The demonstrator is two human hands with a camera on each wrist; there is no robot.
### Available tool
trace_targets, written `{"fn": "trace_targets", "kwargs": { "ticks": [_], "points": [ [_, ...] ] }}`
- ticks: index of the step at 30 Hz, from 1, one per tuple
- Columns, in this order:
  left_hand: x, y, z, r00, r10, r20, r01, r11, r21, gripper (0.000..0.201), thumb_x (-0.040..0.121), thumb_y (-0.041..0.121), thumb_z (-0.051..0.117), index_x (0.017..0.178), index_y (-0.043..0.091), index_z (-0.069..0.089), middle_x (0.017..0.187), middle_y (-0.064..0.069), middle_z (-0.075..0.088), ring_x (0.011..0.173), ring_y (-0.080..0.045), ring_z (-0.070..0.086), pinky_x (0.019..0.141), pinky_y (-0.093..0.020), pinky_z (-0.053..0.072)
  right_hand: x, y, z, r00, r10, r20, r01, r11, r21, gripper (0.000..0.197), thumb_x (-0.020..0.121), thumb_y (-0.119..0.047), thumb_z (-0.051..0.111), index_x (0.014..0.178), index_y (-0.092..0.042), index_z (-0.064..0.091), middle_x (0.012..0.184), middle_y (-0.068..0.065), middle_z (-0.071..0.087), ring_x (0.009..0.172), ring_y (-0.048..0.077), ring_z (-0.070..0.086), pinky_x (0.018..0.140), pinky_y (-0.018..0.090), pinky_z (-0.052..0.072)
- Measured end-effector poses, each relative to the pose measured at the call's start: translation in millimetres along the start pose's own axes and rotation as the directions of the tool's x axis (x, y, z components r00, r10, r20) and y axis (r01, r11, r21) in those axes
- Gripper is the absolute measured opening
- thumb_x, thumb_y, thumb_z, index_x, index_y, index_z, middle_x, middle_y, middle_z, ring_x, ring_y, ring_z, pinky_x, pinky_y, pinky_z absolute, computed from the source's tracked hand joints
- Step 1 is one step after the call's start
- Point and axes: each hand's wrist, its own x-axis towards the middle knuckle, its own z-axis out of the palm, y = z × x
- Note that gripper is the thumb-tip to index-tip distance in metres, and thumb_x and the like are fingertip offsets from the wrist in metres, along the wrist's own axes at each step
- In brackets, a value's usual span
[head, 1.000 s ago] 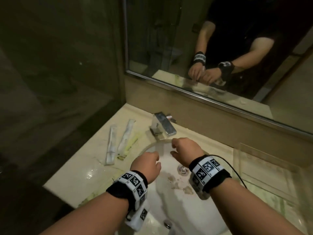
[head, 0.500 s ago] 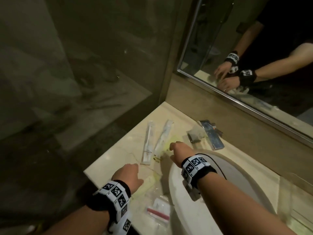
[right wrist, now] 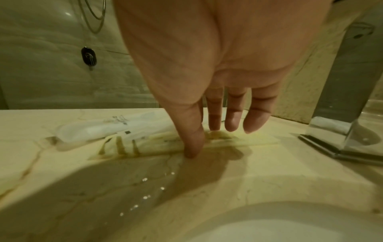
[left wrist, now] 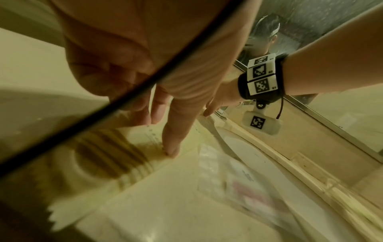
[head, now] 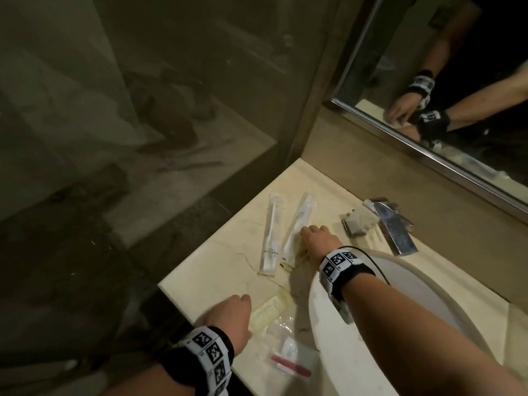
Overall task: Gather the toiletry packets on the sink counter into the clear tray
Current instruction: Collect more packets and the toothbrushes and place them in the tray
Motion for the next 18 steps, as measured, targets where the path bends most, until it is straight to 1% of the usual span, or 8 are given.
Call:
{"fn": "trace_targets", "kwargs": {
  "ticks": [3, 5, 8, 11, 13, 15, 17, 18],
  "points": [
    [0, 0, 1, 1.0, 0.004, -0.005, -0.004, 1.0, -0.013, 0.032, 0.089, 0.026, 0.061, 0.116, 0.013, 0.05, 0.122, -0.007, 0.054, 0.11, -0.028, 0.059, 0.093, -0.039, 0.049, 2, 2, -1, 1.0, 0.016, -0.024, -0.016, 1.0, -0.02, 0.041, 0.084, -0.002, 0.054, 0.121, -0.014, 0.042, 0.122, 0.009, 0.052, 0.114, 0.031, 0.045, 0.083, 0.041, 0.043],
    [1, 0, 1, 1.0, 0.006, -0.007, -0.006, 0.999, -0.035, 0.026, 0.089, 0.023, 0.06, 0.112, 0.013, 0.052, 0.119, -0.006, 0.053, 0.108, -0.027, 0.059, 0.091, -0.037, 0.05, 2, 3, -1, 0.999, 0.022, -0.026, -0.023, 0.999, -0.045, 0.043, 0.082, -0.005, 0.057, 0.121, -0.015, 0.042, 0.12, 0.008, 0.055, 0.114, 0.03, 0.045, 0.087, 0.041, 0.041],
    [2, -1, -1, 1.0, 0.013, 0.009, -0.013, 0.998, -0.063, 0.017, 0.086, 0.016, 0.056, 0.103, 0.015, 0.053, 0.111, -0.004, 0.054, 0.1, -0.026, 0.06, 0.086, -0.037, 0.051, 0, 4, 2, 1.0, 0.025, -0.007, -0.026, 0.995, -0.096, 0.035, 0.085, -0.007, 0.053, 0.119, -0.013, 0.048, 0.119, 0.009, 0.056, 0.115, 0.03, 0.044, 0.092, 0.041, 0.039],
    [2, -4, -4, 0.999, 0.043, 0.026, -0.039, 0.992, -0.12, 0.013, 0.083, 0.012, 0.053, 0.093, 0.019, 0.049, 0.1, -0.003, 0.062, 0.091, -0.026, 0.063, 0.081, -0.039, 0.054, -3, 4, 8, 0.999, 0.009, -0.031, -0.011, 0.998, -0.068, 0.028, 0.084, -0.009, 0.056, 0.112, -0.014, 0.055, 0.117, 0.007, 0.051, 0.112, 0.03, 0.042, 0.089, 0.041, 0.039],
    [1, -7, -8, 0.998, 0.063, 0.024, -0.057, 0.975, -0.213, 0.012, 0.082, 0.016, 0.056, 0.092, 0.022, 0.05, 0.095, 0.0, 0.064, 0.088, -0.023, 0.064, 0.081, -0.04, 0.055, -4, 4, 11, 0.999, -0.004, -0.051, 0.002, 1.0, -0.027, 0.027, 0.082, -0.009, 0.057, 0.108, -0.016, 0.055, 0.117, 0.005, 0.051, 0.111, 0.029, 0.042, 0.088, 0.04, 0.038],
    [2, -10, -15, 0.996, 0.089, 0.01, -0.081, 0.94, -0.331, 0.011, 0.081, 0.026, 0.061, 0.081, 0.032, 0.051, 0.083, 0.007, 0.062, 0.079, -0.017, 0.062, 0.081, -0.039, 0.056, -6, 3, 12, 0.998, 0.013, -0.061, -0.014, 1.0, -0.008, 0.031, 0.081, -0.008, 0.056, 0.11, -0.018, 0.049, 0.115, 0.005, 0.053, 0.11, 0.028, 0.044, 0.09, 0.041, 0.037],
    [2, -13, -21, 0.993, 0.114, -0.034, -0.117, 0.876, -0.468, 0.017, 0.08, 0.032, 0.066, 0.073, 0.036, 0.051, 0.073, 0.012, 0.061, 0.072, -0.012, 0.062, 0.08, -0.038, 0.057, -8, 2, 14, 0.997, 0.041, -0.06, -0.041, 0.999, -0.009, 0.036, 0.08, -0.008, 0.056, 0.113, -0.019, 0.046, 0.113, 0.005, 0.056, 0.108, 0.028, 0.044, 0.092, 0.042, 0.035],
    [2, -13, -25, 0.99, 0.124, -0.064, -0.138, 0.832, -0.537, 0.016, 0.081, 0.032, 0.067, 0.075, 0.036, 0.053, 0.075, 0.013, 0.064, 0.074, -0.009, 0.064, 0.08, -0.035, 0.057, -10, 3, 16, 0.997, 0.056, -0.058, -0.056, 0.998, -0.009, 0.036, 0.081, -0.008, 0.056, 0.113, -0.019, 0.046, 0.113, 0.005, 0.058, 0.108, 0.028, 0.045, 0.092, 0.043, 0.035]
  ]
}}
